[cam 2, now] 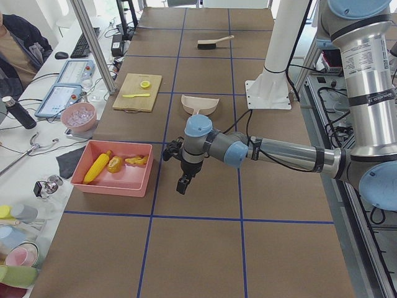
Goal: Sweep and dump trash into bin
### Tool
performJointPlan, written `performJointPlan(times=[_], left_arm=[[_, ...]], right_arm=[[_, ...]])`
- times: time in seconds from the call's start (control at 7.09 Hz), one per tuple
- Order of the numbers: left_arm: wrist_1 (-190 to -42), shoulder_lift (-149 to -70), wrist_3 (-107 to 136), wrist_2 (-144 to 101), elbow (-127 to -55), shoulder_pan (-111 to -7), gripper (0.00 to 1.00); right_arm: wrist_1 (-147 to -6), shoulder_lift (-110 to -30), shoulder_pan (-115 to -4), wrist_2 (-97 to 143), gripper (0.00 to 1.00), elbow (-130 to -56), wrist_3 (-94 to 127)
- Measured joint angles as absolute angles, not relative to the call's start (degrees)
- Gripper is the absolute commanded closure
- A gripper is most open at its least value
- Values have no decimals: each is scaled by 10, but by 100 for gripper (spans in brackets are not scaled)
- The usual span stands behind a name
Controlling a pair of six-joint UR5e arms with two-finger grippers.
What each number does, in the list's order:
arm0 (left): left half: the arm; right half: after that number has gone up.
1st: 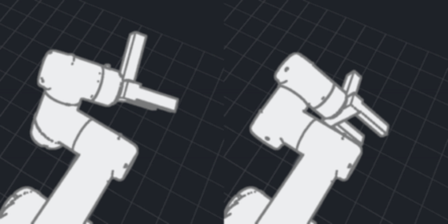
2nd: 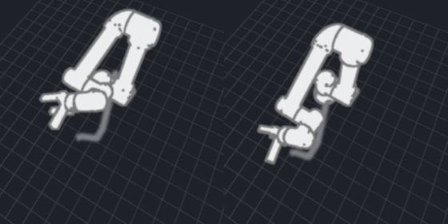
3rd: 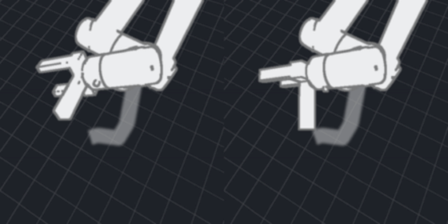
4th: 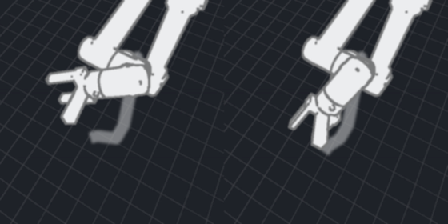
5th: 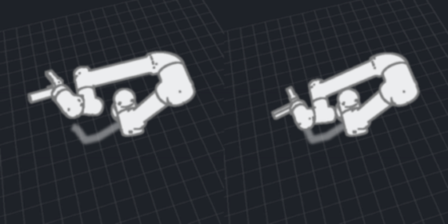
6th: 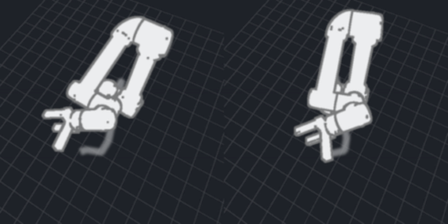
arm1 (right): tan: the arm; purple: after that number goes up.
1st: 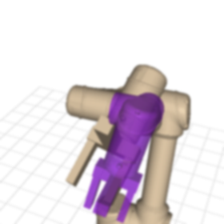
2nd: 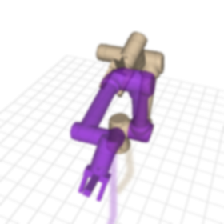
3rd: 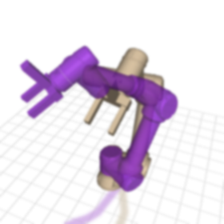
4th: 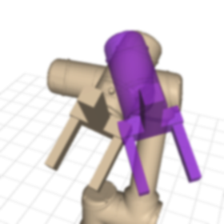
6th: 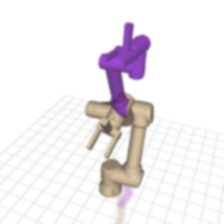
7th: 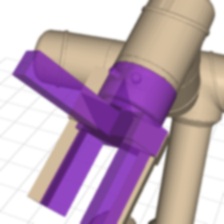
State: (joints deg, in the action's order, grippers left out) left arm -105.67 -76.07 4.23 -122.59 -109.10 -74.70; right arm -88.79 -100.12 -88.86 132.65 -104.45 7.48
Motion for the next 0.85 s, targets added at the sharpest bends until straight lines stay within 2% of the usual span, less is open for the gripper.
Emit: performJointPlan(times=[0.28,0.85], left_arm=[[-1061,-786,118,-1307,-1032,-766,1],[-1062,-812,269,-1346,-1008,-782,1]], right_arm=[[-888,-1000,-889,1326,0,-1042,73],[-887,-998,-889,1326,0,-1043,73]])
